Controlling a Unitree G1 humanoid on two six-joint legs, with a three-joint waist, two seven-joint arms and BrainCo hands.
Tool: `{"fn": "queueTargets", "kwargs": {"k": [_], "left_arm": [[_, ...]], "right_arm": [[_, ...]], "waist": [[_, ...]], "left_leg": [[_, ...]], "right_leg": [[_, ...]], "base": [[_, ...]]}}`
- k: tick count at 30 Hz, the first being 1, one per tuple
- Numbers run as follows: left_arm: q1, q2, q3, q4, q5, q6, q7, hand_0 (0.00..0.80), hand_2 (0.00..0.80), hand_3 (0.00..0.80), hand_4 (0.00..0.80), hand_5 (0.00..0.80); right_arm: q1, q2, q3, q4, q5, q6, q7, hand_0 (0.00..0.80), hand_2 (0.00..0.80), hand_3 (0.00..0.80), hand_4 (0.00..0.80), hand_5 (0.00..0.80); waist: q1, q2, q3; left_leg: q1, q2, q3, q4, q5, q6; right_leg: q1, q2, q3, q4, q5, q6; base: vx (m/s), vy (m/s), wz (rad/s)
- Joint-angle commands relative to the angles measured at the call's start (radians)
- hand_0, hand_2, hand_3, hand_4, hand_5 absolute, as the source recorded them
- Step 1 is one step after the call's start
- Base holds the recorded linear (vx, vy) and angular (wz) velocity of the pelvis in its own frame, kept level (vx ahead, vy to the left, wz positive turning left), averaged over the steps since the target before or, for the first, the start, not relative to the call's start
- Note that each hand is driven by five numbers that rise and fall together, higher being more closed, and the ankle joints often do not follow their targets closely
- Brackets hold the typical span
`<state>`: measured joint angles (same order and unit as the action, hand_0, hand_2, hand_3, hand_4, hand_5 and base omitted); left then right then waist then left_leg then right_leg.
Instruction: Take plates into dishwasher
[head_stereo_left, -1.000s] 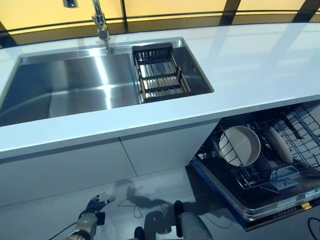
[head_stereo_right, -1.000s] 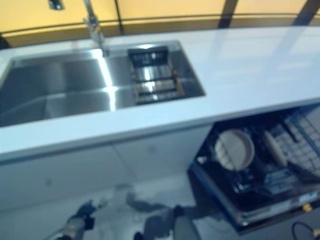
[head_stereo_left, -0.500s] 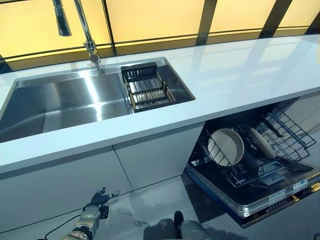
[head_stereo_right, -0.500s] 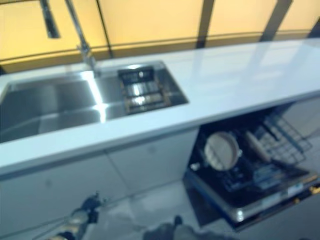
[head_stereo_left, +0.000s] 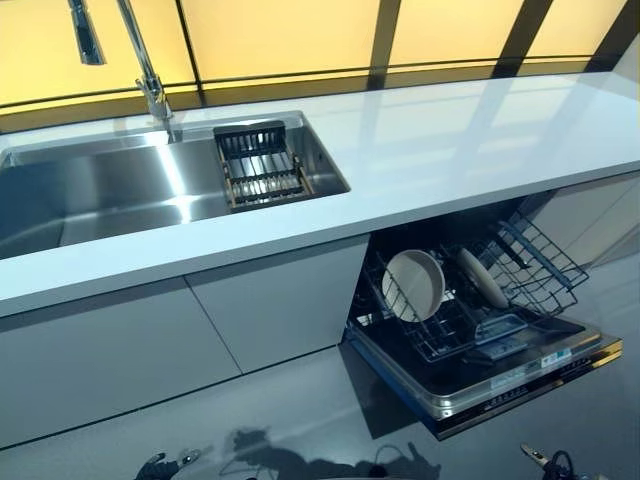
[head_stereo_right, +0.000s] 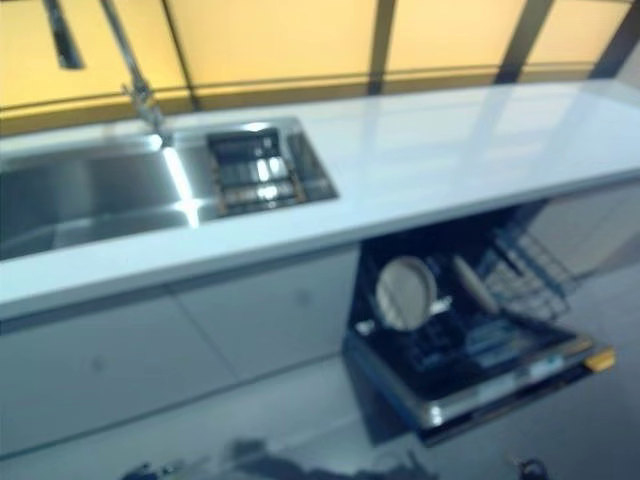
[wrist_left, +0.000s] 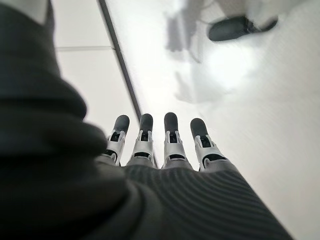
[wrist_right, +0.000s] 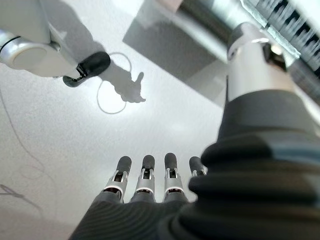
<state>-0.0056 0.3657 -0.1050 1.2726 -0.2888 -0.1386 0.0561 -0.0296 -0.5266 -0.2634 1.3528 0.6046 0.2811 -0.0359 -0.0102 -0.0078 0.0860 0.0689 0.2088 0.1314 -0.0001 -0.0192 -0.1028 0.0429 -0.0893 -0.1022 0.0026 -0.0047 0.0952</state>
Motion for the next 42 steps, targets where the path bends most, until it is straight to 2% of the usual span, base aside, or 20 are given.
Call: {"fn": "queueTargets", "kwargs": {"k": [1,3,4,5,6,7,8,10,13,15,18,22,28,32,37,42], "left_arm": [[-0.056,0.004,0.010,0.022,-0.035,-0.064,-0.001,0.000,0.000,0.000,0.000,0.000],[-0.061,-0.017,0.009,0.024,-0.042,-0.072,-0.009,0.000,0.000,0.000,0.000,0.000],[-0.063,-0.030,0.008,0.026,-0.039,-0.080,-0.014,0.000,0.000,0.000,0.000,0.000],[-0.063,-0.045,0.007,0.018,-0.036,-0.081,-0.019,0.000,0.000,0.000,0.000,0.000],[-0.061,-0.059,0.002,0.011,-0.027,-0.081,-0.027,0.000,0.000,0.000,0.000,0.000],[-0.059,-0.062,0.001,0.007,-0.021,-0.081,-0.029,0.000,0.000,0.000,0.000,0.000],[-0.056,-0.063,-0.008,-0.003,-0.008,-0.069,-0.031,0.000,0.000,0.000,0.000,0.000],[-0.055,-0.053,-0.039,-0.006,0.006,-0.044,-0.026,0.000,0.000,0.000,0.000,0.000],[-0.067,-0.039,-0.063,0.003,0.002,-0.065,-0.039,0.000,0.000,0.000,0.000,0.000],[-0.060,-0.038,-0.064,0.003,-0.010,-0.071,-0.023,0.000,0.000,0.000,0.000,0.000],[-0.058,-0.029,-0.072,-0.018,-0.027,-0.084,-0.023,0.000,0.000,0.000,0.000,0.000],[-0.079,-0.025,-0.079,-0.050,-0.070,-0.080,-0.024,0.000,0.000,0.000,0.000,0.000],[-0.092,-0.048,-0.094,-0.098,-0.131,-0.074,-0.016,0.000,0.000,0.000,0.000,0.000],[-0.087,-0.055,-0.094,-0.113,-0.154,-0.075,-0.003,0.000,0.000,0.000,0.000,0.000],[-0.069,-0.051,-0.101,-0.151,-0.167,-0.066,0.014,0.000,0.000,0.000,0.000,0.000],[-0.042,-0.053,-0.120,-0.204,-0.182,-0.046,0.030,0.000,0.000,0.000,0.000,0.000]], "right_arm": [[-0.021,-0.019,-0.024,0.014,0.046,-0.097,-0.062,0.000,0.000,0.000,0.000,0.000],[-0.032,-0.013,-0.020,0.012,0.062,-0.145,-0.097,0.000,0.000,0.000,0.000,0.000],[-0.035,-0.007,-0.016,0.010,0.082,-0.153,-0.108,0.000,0.000,0.000,0.000,0.000],[-0.036,-0.005,-0.024,0.007,0.101,-0.149,-0.123,0.000,0.000,0.000,0.000,0.000],[-0.033,-0.002,-0.035,0.013,0.117,-0.151,-0.131,0.000,0.000,0.000,0.000,0.000],[-0.032,0.000,-0.041,0.015,0.124,-0.154,-0.131,0.000,0.000,0.000,0.000,0.000],[-0.035,0.004,-0.045,0.017,0.145,-0.155,-0.137,0.000,0.000,0.000,0.000,0.000],[-0.045,0.015,-0.031,0.007,0.209,-0.163,-0.175,0.000,0.000,0.000,0.000,0.000],[-0.056,0.023,-0.040,0.031,0.275,-0.144,-0.162,0.000,0.000,0.000,0.000,0.000],[-0.071,0.015,-0.051,0.039,0.324,-0.120,-0.155,0.000,0.000,0.000,0.000,0.000],[-0.091,0.011,-0.064,0.036,0.408,-0.127,-0.147,0.000,0.000,0.000,0.000,0.000],[-0.129,-0.011,-0.086,0.022,0.543,-0.147,-0.127,0.000,0.000,0.000,0.000,0.000],[-0.215,-0.024,-0.082,-0.053,0.729,-0.206,-0.095,0.000,0.000,0.000,0.000,0.000],[-0.266,-0.032,-0.085,-0.077,0.862,-0.239,-0.068,0.000,0.000,0.000,0.000,0.000],[-0.358,-0.048,-0.091,-0.137,1.017,-0.291,-0.013,0.000,0.000,0.000,0.000,0.000],[-0.477,-0.115,-0.084,-0.192,1.026,-0.286,0.035,0.000,0.000,0.000,0.000,0.000]], "waist": [[-0.010,-0.028,0.035],[-0.007,-0.029,0.045],[-0.010,-0.031,0.048],[-0.022,-0.043,0.055],[-0.029,-0.054,0.057],[-0.031,-0.051,0.058],[-0.037,-0.030,0.056],[-0.044,0.006,0.063],[-0.044,0.017,0.091],[-0.046,0.031,0.104],[-0.047,0.048,0.135],[-0.049,0.081,0.188],[-0.052,0.118,0.266],[-0.043,0.124,0.296],[-0.020,0.130,0.320],[0.003,0.145,0.323]], "left_leg": [[-0.139,-0.063,-0.004,-0.070,0.149,0.036],[-0.173,-0.074,0.002,-0.050,0.151,0.033],[-0.183,-0.085,0.001,-0.007,0.130,0.037],[-0.180,-0.114,0.008,0.130,0.055,0.048],[-0.185,-0.145,-0.006,0.260,0.005,0.062],[-0.184,-0.155,-0.016,0.268,-0.016,0.070],[-0.137,-0.171,-0.030,0.175,-0.036,0.089],[-0.080,-0.175,-0.042,0.053,-0.007,0.100],[-0.115,-0.194,-0.048,0.103,-0.018,0.100],[-0.116,-0.207,-0.056,0.085,-0.012,0.107],[-0.143,-0.223,-0.055,0.104,-0.016,0.111],[-0.198,-0.239,-0.055,0.152,-0.018,0.110],[-0.322,-0.238,-0.027,0.333,-0.063,0.109],[-0.402,-0.236,-0.020,0.463,-0.116,0.115],[-0.512,-0.243,-0.032,0.619,-0.163,0.131],[-0.569,-0.254,-0.050,0.705,-0.186,0.141]], "right_leg": [[-0.003,0.014,0.049,-0.006,0.023,-0.026],[0.001,0.021,0.043,-0.021,0.026,-0.036],[-0.006,0.020,0.039,-0.019,0.028,-0.041],[-0.019,0.005,0.031,-0.009,0.034,-0.051],[-0.036,-0.011,0.026,0.004,0.044,-0.057],[-0.044,-0.012,0.024,0.014,0.043,-0.056],[-0.070,-0.001,0.017,0.041,0.037,-0.050],[-0.099,0.013,0.000,0.074,0.030,-0.047],[-0.113,-0.001,-0.005,0.064,0.053,-0.044],[-0.124,-0.002,0.002,0.061,0.059,-0.039],[-0.154,-0.012,0.006,0.076,0.061,-0.038],[-0.198,-0.021,0.002,0.123,0.039,-0.052],[-0.314,-0.041,-0.033,0.269,-0.012,-0.098],[-0.389,-0.050,-0.044,0.390,-0.064,-0.120],[-0.479,-0.059,-0.050,0.536,-0.114,-0.144],[-0.535,-0.069,-0.043,0.633,-0.146,-0.155]], "base": [[-0.215,-0.172,0.15],[-0.174,-0.109,0.14],[-0.204,-0.124,0.07],[-0.235,-0.148,0.04],[-0.195,-0.117,0.10],[-0.154,-0.045,0.25],[-0.090,0.026,0.27],[-0.116,-0.025,0.20],[-0.172,-0.066,0.02],[-0.142,-0.003,0.11],[-0.211,0.007,0.00],[-0.236,0.039,0.00],[-0.204,0.026,0.03],[-0.111,-0.010,-0.01],[-0.079,-0.024,0.03],[-0.013,0.017,0.07]]}}
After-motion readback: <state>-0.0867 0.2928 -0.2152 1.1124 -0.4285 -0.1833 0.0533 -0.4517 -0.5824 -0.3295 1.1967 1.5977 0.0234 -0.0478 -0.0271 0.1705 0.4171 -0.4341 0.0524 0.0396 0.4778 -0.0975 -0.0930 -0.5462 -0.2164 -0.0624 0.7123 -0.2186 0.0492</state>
